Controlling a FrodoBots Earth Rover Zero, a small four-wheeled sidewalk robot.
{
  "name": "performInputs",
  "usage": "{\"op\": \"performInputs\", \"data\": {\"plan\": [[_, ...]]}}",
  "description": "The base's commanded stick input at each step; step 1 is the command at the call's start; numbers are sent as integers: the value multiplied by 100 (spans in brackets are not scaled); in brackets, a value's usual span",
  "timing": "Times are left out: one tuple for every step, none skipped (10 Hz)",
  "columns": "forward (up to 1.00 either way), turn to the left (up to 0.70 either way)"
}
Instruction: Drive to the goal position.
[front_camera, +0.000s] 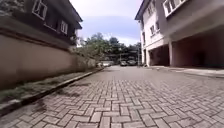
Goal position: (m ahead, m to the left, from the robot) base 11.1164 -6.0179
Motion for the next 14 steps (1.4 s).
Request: {"op": "performInputs", "data": {"plan": [[50,0],[50,0],[50,0],[50,0],[50,0],[50,0],[50,-25],[50,-50],[50,-50],[50,-50],[50,-44],[50,-11],[50,0],[50,0]]}}
